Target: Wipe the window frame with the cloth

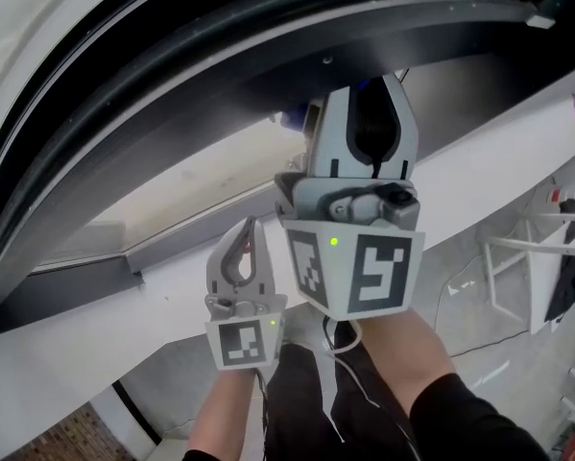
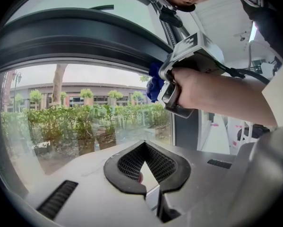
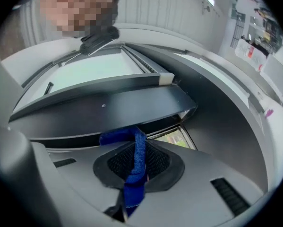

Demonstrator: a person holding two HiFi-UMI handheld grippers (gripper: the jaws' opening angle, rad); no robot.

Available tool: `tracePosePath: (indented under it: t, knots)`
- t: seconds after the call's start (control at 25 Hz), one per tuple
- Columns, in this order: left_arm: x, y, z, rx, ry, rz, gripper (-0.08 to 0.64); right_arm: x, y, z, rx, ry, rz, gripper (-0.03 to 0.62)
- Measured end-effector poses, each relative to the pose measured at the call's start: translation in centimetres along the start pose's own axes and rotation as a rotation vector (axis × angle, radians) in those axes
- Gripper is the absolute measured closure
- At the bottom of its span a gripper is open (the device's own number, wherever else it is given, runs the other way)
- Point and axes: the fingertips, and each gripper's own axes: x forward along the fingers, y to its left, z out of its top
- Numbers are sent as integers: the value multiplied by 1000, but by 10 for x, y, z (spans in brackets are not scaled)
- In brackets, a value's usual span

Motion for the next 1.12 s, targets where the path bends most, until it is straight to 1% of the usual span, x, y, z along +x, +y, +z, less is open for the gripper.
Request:
tracePosePath:
  t: [0.16,0.32,0.4,0.44,0.48,0.6,0.64,0.8,0.92,1.12]
  knots:
    - [3,-3,3,31,9,-16,555,-2,16,-2,-282,-58,-15,569]
    - [11,-6,2,60,23,-26,555,-8,37,-19,-620,-110,41,569]
    - [15,-8,2,67,29,-34,555,-9,44,-21,-725,-147,64,569]
    - [17,-11,3,67,30,-37,555,-8,44,-20,-746,-156,72,569]
    - [20,-14,4,67,30,-41,555,-7,42,-18,-746,-157,78,569]
    - [27,-23,9,67,26,-52,555,-3,32,-10,-706,-152,69,569]
    - [28,-25,10,66,22,-55,555,-2,30,-8,-708,-155,62,569]
    - [33,-27,18,64,-1,-59,555,-1,29,-8,-760,-159,51,569]
    - [41,-32,32,76,-66,-55,555,3,15,-3,-754,-148,25,569]
    - [54,-36,57,54,-182,-53,555,10,-12,1,-753,-121,1,569]
